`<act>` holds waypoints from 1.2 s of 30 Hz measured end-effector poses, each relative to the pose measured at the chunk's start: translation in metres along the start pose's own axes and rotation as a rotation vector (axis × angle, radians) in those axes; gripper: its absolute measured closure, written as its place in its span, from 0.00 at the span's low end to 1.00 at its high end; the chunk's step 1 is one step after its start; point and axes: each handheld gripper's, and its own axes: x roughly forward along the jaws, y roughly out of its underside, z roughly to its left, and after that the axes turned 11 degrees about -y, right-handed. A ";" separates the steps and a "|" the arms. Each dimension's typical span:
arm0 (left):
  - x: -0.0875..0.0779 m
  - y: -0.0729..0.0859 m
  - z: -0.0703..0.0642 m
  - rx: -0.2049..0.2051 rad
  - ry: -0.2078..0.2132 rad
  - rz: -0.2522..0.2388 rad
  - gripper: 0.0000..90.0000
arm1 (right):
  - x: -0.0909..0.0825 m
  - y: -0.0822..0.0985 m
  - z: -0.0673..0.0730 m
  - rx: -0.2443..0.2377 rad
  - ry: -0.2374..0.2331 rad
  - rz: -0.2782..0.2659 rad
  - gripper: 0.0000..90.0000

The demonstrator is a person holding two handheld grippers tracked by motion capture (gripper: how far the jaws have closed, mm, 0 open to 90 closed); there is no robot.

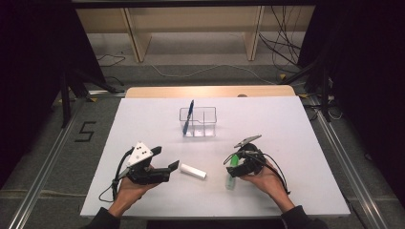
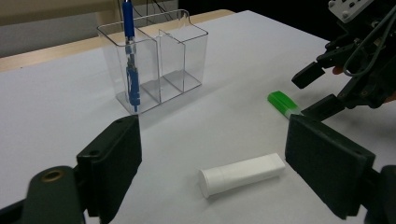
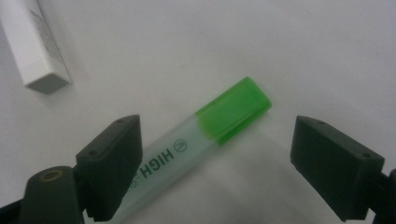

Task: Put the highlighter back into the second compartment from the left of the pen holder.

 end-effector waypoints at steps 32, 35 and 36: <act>-0.001 0.001 -0.003 0.025 0.000 -0.005 0.20 | 0.010 -0.008 0.006 0.043 0.019 0.069 0.23; -0.001 0.001 -0.003 0.025 0.001 -0.007 0.20 | 0.012 -0.008 0.007 0.048 0.022 0.077 0.23; -0.001 0.001 -0.003 0.027 0.001 -0.006 0.20 | 0.013 -0.008 0.007 0.044 0.025 0.081 0.23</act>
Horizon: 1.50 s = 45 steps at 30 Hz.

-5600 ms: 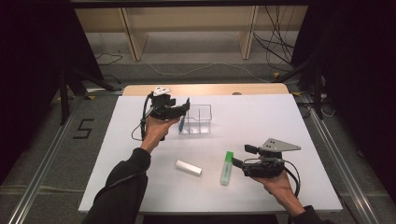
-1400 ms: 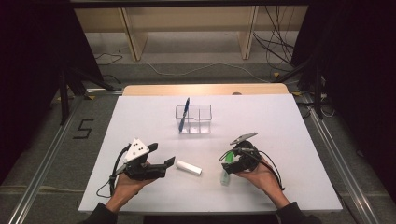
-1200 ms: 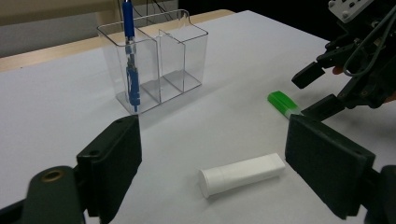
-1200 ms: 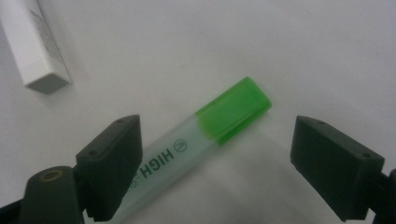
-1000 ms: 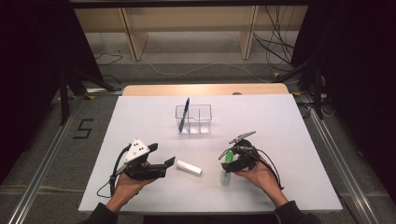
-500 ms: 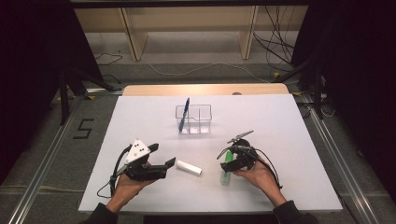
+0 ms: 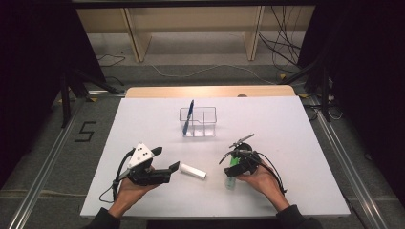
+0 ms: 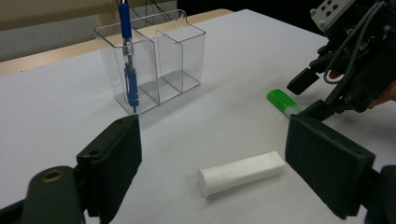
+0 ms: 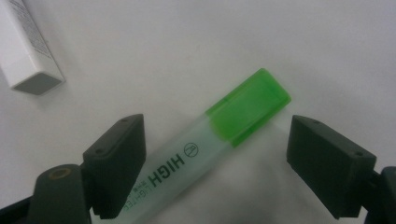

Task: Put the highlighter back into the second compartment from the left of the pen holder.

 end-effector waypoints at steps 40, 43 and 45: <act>0.001 0.000 -0.002 0.016 0.017 0.001 0.20 | 0.002 -0.021 -0.006 -0.038 0.002 0.220 0.59; 0.001 0.001 -0.002 0.018 0.016 0.001 0.20 | 0.003 -0.024 -0.006 -0.036 0.003 0.243 0.60; 0.001 0.000 -0.001 0.018 0.016 0.000 0.20 | 0.004 -0.026 -0.006 -0.034 0.005 0.253 0.60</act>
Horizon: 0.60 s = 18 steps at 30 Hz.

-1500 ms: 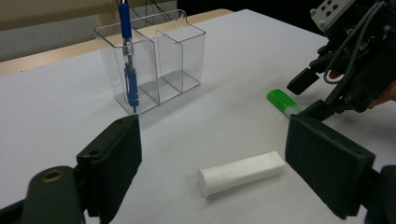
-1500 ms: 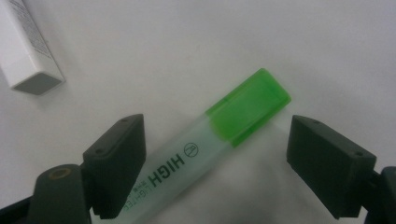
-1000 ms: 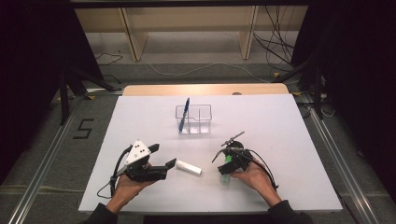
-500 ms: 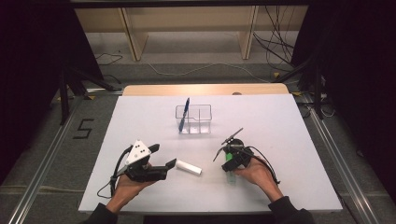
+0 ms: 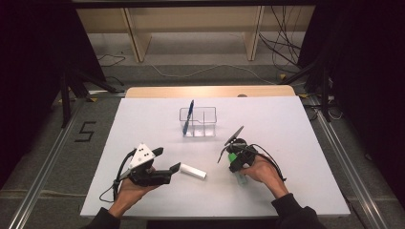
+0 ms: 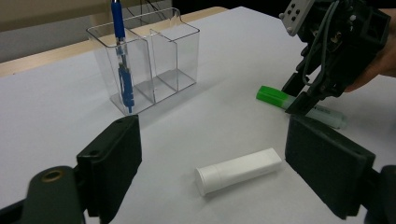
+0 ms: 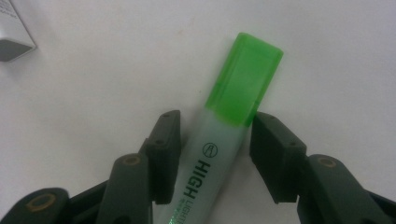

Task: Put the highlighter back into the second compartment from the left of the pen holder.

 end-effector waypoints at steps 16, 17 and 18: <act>0.001 0.000 0.000 0.006 -0.004 0.003 0.20 | -0.001 -0.006 -0.002 -0.017 0.005 0.030 0.74; 0.001 0.000 0.000 0.006 -0.005 0.003 0.20 | -0.001 -0.006 -0.001 -0.013 0.006 0.034 0.74; 0.001 0.000 0.000 0.006 -0.005 0.003 0.20 | -0.001 -0.007 -0.001 -0.019 0.007 0.036 0.74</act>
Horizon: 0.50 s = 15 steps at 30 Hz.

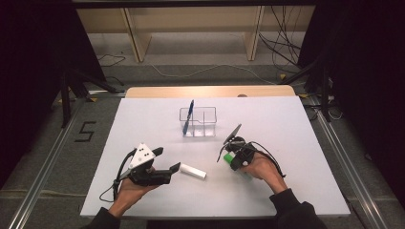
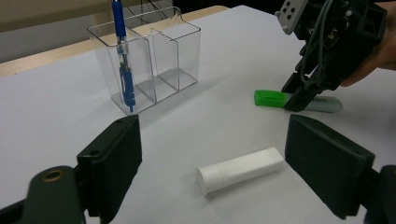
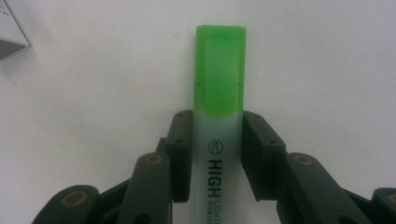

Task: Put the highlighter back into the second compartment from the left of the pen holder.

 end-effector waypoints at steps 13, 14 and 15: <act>0.000 0.000 0.001 -0.005 -0.003 -0.001 0.21 | -0.016 0.004 -0.001 -0.036 0.003 -0.114 0.74; 0.000 0.000 0.001 -0.005 -0.003 -0.002 0.21 | -0.019 0.005 -0.002 -0.047 0.003 -0.145 0.74; 0.000 0.000 0.001 -0.006 -0.003 -0.003 0.21 | -0.023 0.005 -0.003 -0.042 -0.007 -0.172 0.74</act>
